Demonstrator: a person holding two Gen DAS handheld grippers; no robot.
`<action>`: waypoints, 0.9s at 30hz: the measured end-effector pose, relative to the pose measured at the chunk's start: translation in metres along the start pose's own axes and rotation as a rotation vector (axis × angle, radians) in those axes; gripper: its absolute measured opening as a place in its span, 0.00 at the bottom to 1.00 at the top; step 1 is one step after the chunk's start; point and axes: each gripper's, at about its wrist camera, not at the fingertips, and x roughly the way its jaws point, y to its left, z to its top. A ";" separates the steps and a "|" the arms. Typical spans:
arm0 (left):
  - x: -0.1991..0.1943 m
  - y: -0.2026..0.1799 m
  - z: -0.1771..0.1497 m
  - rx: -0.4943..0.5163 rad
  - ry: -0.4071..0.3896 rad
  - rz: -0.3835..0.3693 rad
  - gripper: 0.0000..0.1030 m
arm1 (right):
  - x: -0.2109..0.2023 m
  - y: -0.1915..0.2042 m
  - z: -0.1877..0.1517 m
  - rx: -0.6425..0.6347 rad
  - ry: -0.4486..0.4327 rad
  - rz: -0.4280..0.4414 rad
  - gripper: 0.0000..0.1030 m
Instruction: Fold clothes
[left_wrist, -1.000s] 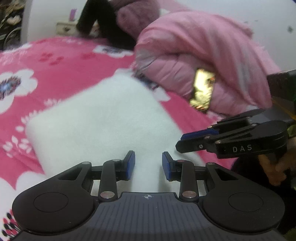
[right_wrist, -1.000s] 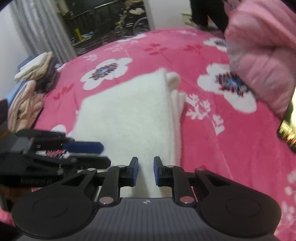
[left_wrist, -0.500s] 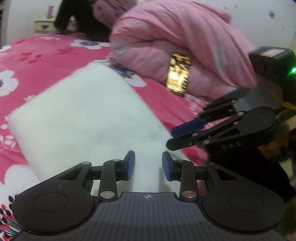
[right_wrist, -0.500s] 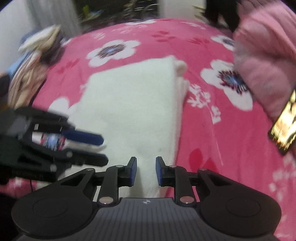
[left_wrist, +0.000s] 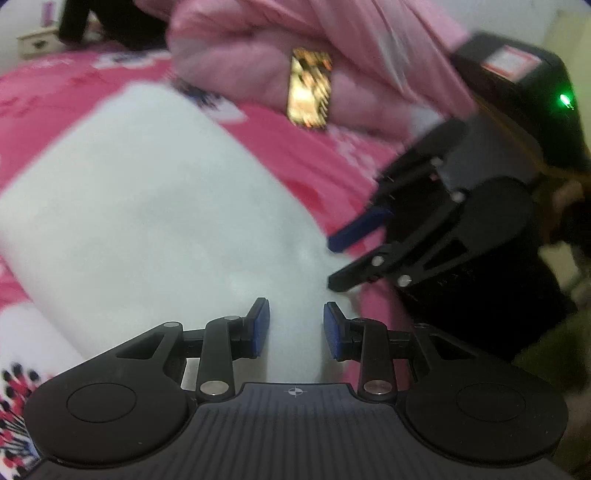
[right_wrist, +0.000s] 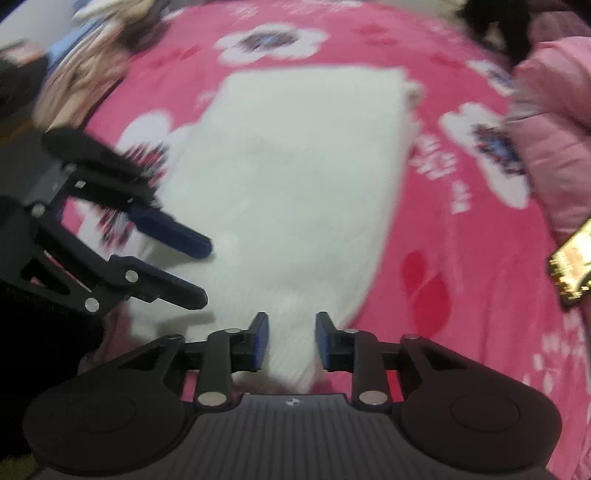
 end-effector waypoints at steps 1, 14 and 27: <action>0.006 -0.002 -0.004 0.016 0.014 0.014 0.31 | 0.011 0.001 -0.003 -0.008 0.031 -0.005 0.35; 0.015 -0.002 -0.026 0.027 0.120 -0.036 0.31 | 0.022 0.013 -0.008 -0.059 0.102 0.012 0.37; -0.024 0.024 -0.021 -0.115 0.058 0.047 0.31 | -0.019 -0.013 -0.010 0.069 -0.020 0.051 0.42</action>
